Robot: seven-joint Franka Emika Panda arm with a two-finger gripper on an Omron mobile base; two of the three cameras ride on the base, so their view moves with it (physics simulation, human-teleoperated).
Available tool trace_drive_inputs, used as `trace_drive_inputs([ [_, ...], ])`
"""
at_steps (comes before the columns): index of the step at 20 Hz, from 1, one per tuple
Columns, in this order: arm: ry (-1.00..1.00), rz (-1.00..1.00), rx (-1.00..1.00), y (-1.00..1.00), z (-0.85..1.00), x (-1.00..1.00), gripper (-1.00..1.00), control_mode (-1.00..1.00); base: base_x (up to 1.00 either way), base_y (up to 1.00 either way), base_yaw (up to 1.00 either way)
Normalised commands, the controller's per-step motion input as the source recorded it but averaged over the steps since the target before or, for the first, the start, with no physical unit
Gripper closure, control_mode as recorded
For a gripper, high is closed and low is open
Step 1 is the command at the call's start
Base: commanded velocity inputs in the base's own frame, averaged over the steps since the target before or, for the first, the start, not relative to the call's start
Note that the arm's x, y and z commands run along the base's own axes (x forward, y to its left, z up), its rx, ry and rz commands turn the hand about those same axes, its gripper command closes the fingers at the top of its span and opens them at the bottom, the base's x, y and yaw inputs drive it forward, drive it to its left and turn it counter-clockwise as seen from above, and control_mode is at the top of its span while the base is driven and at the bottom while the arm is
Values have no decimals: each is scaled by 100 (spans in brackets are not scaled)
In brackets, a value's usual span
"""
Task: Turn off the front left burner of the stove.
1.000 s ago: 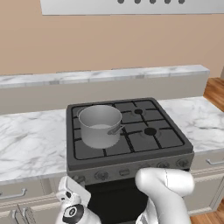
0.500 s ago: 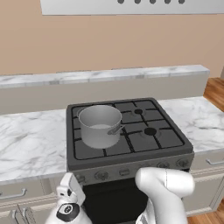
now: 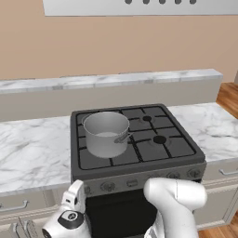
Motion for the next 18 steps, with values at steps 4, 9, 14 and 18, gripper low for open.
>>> trace_drive_inputs([
  [4, -20, -11, 49, 0, 0, 42, 100, -100, 0, 0, 0],
  [9, -26, -11, 53, -1, -7, 32, 100, -100, 0, 0, 0],
  [14, -27, -10, 52, 0, 0, 61, 100, -100, 0, 0, 0],
  [18, -30, -10, 52, 0, 0, 57, 100, -100, 0, 0, 0],
])
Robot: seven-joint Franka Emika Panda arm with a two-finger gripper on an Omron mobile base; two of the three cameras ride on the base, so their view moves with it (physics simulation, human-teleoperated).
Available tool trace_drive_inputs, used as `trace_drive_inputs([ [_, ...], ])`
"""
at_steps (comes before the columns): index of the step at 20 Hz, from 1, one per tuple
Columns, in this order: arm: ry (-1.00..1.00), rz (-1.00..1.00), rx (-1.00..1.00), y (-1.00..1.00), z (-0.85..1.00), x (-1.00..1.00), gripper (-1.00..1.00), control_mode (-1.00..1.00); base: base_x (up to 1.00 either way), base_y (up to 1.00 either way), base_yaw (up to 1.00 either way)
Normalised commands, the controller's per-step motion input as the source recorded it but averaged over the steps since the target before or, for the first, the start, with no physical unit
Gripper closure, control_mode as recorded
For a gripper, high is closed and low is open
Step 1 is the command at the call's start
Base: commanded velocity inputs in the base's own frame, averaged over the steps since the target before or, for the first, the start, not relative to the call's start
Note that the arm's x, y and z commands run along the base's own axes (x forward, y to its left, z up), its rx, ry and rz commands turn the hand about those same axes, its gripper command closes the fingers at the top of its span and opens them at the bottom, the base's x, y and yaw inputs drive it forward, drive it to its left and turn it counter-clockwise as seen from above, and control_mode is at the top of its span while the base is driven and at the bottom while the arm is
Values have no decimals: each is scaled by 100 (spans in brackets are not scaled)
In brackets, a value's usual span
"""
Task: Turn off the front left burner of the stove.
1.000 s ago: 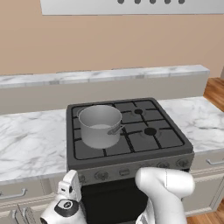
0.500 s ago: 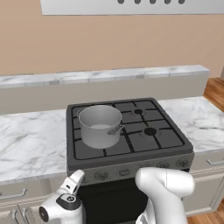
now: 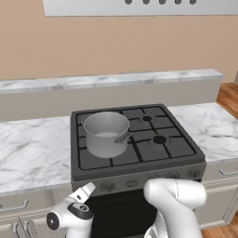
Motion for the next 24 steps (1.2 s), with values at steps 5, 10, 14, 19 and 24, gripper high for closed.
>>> trace_drive_inputs([
  [5, -33, -10, 47, 0, 3, 65, 100, -100, 0, 0, 0],
  [10, -37, -9, 44, 0, 0, 48, 100, -100, 0, 0, 0],
  [14, -39, -10, 45, -7, 2, 48, 100, -100, 0, 0, 0],
  [19, -52, -8, 47, -6, 0, 19, 100, -100, 0, 0, 0],
  [24, -66, -5, 44, -13, -5, 10, 100, -100, 0, 0, 0],
])
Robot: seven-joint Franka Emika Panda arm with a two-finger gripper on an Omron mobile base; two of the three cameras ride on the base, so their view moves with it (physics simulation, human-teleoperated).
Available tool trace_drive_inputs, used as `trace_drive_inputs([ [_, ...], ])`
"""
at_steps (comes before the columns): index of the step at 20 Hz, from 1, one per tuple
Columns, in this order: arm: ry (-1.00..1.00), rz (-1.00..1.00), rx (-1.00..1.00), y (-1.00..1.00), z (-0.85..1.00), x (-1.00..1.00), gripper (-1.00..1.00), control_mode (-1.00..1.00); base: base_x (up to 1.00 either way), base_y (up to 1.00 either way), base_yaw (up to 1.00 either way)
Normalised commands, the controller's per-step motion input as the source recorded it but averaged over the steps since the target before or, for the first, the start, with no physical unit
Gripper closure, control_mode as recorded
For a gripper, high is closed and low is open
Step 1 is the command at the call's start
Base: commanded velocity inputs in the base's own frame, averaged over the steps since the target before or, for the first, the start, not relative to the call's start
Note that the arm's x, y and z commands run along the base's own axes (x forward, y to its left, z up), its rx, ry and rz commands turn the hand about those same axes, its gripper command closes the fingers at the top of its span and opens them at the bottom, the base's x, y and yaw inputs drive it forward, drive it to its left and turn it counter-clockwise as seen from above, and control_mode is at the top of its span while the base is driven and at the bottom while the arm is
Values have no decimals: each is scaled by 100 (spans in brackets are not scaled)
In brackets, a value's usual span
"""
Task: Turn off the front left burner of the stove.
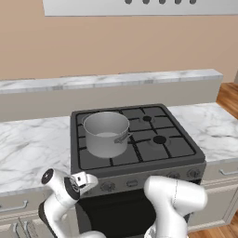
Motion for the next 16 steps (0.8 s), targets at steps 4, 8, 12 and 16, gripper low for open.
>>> trace_drive_inputs([
  [4, -75, -1, 43, -9, -25, 1, 100, -100, 0, 0, 0],
  [8, -81, 0, 42, -3, -35, 3, 100, -100, 0, 0, 0],
  [12, -81, 0, 36, -15, -1, 40, 100, -100, 0, 0, 0],
  [16, -83, 0, 33, -10, -12, 9, 100, -100, 0, 0, 0],
])
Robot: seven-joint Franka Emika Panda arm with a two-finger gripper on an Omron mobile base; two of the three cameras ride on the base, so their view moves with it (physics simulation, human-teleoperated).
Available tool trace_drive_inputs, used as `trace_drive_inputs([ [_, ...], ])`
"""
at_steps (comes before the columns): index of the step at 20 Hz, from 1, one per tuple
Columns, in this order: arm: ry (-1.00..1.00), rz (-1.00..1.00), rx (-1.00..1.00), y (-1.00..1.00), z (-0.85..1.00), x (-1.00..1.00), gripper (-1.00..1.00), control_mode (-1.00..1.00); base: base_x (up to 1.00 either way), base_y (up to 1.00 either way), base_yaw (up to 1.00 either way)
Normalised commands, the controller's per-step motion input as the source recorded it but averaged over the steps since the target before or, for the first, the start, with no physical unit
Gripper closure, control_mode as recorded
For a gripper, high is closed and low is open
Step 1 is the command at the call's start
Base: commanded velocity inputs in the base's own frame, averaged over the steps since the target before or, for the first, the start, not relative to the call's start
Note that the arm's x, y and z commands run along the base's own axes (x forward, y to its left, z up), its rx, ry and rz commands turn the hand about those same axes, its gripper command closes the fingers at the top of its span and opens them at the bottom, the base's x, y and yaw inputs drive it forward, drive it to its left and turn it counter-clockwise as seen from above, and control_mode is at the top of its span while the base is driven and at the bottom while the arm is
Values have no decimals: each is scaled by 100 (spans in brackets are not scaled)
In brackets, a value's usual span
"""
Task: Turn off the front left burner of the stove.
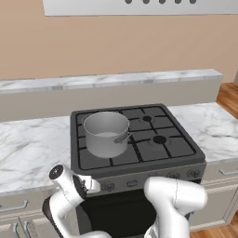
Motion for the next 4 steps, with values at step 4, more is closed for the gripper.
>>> trace_drive_inputs([
  [4, -82, 0, 34, -9, -18, 1, 100, -100, 0, 0, 0],
])
